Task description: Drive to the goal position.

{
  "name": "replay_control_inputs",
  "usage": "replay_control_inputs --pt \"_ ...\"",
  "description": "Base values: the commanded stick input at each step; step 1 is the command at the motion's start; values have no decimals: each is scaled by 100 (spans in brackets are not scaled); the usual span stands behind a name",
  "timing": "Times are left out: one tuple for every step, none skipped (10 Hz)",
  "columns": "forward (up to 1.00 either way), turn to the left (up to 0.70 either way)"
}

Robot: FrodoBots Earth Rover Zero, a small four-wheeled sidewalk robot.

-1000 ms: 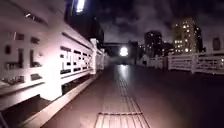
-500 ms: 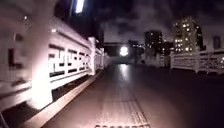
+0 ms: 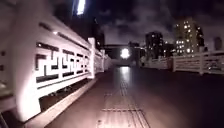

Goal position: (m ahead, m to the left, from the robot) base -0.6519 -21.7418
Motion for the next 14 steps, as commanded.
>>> replay_control_inputs --pt "45 0" --pt "45 0" --pt "45 0" --pt "45 0" --pt "45 0" --pt "45 0" --pt "45 0" --pt "45 0" --pt "45 0" --pt "45 0" --pt "45 0" --pt "45 0" --pt "45 0" --pt "45 0"
